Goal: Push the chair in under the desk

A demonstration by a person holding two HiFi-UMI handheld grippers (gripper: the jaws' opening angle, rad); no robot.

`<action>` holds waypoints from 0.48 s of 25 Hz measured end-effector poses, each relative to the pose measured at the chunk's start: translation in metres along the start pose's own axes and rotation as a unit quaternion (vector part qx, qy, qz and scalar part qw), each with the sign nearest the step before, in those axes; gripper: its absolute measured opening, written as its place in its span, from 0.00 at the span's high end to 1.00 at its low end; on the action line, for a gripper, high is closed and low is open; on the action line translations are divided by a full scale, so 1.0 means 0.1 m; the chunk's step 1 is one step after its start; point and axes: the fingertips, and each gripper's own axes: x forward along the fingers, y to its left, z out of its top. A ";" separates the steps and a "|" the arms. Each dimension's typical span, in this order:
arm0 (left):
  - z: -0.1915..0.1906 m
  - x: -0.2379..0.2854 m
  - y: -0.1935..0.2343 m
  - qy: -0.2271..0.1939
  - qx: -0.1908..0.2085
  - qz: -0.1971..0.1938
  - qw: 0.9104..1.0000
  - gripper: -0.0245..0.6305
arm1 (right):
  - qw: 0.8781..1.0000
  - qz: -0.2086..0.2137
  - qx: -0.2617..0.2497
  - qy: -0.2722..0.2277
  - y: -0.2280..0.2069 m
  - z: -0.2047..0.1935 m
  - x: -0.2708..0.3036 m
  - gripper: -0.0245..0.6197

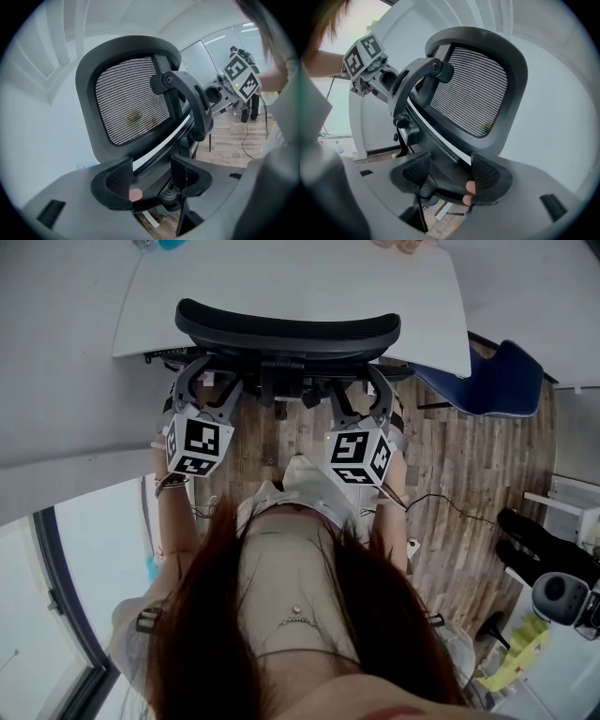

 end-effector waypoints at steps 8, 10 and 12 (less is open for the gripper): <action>0.03 0.04 0.01 0.001 -0.003 0.001 1.000 0.59 | 1.000 0.005 -0.001 -0.004 -0.06 0.00 0.04 0.54; 0.02 0.05 0.02 0.003 -0.004 0.001 1.000 0.59 | 1.000 0.006 -0.002 -0.005 -0.05 0.00 0.06 0.54; 0.00 0.04 0.02 0.004 -0.004 0.001 1.000 0.59 | 1.000 0.006 -0.001 -0.006 -0.04 0.00 0.07 0.54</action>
